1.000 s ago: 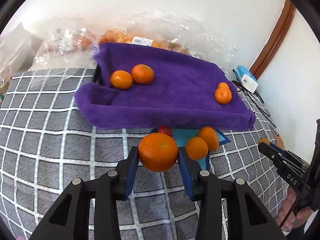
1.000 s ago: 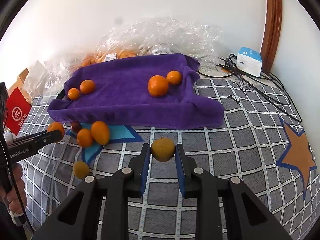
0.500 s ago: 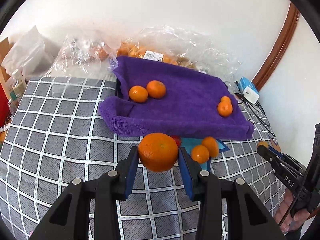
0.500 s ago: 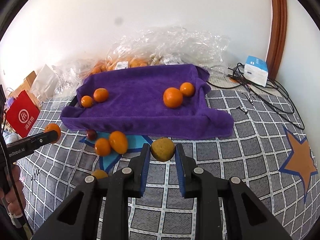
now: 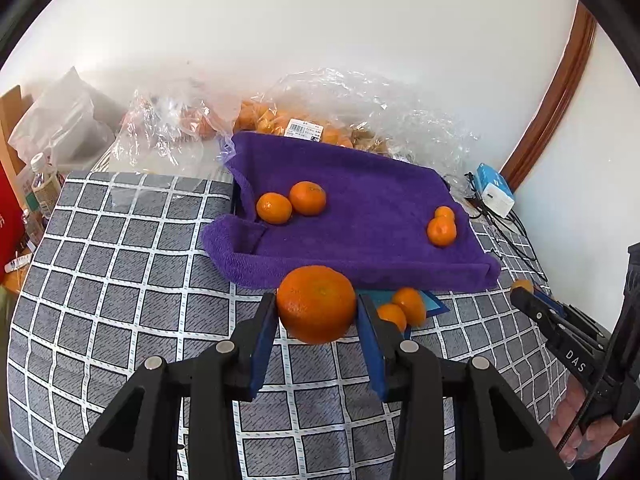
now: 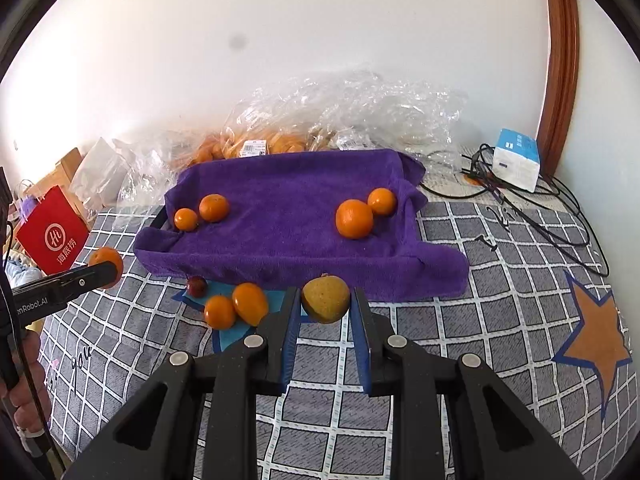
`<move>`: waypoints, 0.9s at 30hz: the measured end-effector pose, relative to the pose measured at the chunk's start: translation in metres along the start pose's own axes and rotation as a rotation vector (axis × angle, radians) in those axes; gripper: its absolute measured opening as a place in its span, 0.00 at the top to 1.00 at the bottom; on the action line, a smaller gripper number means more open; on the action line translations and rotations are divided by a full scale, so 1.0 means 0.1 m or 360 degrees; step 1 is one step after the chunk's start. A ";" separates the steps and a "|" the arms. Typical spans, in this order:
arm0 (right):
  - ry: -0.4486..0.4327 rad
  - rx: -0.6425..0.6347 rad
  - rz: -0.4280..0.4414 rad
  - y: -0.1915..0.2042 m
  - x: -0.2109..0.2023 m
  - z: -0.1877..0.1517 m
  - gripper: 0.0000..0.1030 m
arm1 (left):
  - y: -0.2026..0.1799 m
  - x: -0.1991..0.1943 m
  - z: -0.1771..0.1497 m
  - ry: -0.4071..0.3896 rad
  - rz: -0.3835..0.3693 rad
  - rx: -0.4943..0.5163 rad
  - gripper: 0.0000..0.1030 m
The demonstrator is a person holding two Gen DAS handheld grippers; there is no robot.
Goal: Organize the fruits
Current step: 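Carry the left tool's orange over the towel while the right tool carries the yellow fruit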
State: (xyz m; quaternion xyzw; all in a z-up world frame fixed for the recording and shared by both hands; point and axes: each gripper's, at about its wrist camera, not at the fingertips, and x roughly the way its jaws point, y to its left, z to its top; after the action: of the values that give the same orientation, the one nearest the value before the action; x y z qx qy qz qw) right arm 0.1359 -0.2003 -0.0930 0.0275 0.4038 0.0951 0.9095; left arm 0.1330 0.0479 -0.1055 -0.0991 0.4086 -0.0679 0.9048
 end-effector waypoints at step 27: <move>-0.0010 -0.0029 0.0007 -0.10 0.28 0.31 0.76 | -0.01 0.29 0.33 0.0013 0.0029 0.0029 0.63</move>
State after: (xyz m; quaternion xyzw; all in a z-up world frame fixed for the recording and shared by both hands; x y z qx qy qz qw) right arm 0.1784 -0.2041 -0.0936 0.0204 0.4001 0.1006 0.9107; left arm 0.1770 0.0455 -0.1049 -0.0871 0.4127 -0.0639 0.9045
